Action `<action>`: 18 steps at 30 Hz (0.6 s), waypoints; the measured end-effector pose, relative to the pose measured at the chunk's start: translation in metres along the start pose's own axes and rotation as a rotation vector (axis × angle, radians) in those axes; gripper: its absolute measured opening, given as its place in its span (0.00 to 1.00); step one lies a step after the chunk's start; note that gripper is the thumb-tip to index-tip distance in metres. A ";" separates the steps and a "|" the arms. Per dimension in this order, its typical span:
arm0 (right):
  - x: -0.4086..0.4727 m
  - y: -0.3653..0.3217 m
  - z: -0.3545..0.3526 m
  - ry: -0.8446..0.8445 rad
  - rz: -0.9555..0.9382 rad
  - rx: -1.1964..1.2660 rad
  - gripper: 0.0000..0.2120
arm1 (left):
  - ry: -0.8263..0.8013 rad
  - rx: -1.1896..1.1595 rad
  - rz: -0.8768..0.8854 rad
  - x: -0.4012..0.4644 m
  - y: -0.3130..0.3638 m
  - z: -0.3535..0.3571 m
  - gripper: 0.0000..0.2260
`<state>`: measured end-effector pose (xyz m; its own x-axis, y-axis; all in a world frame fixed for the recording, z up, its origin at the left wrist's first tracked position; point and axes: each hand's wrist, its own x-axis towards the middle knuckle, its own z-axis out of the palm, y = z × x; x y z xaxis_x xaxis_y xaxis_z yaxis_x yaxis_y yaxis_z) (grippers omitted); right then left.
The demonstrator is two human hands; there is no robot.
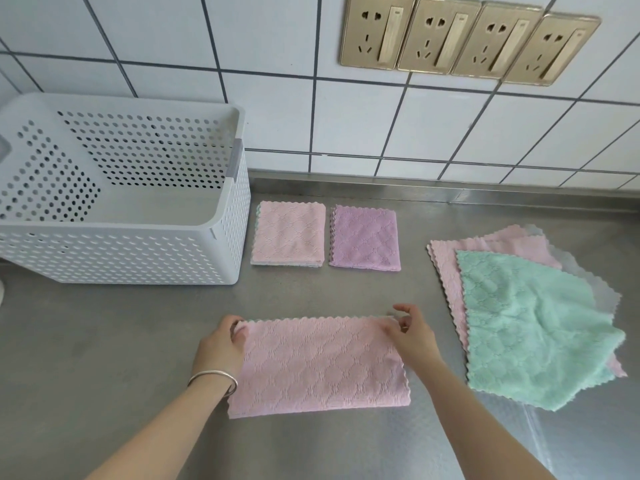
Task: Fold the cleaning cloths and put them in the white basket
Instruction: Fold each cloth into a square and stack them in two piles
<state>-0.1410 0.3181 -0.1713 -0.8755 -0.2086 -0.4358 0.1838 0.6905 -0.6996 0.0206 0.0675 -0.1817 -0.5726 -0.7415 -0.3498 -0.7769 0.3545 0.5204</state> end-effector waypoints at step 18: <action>-0.078 0.027 0.028 0.166 0.320 -0.164 0.29 | -0.178 0.693 0.668 -0.049 0.010 0.065 0.33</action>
<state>-0.0548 0.3337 -0.1720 -0.8486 0.1404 -0.5100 0.3966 0.8068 -0.4378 0.0236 0.1444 -0.2106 -0.9374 -0.1900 -0.2919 -0.2276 0.9685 0.1007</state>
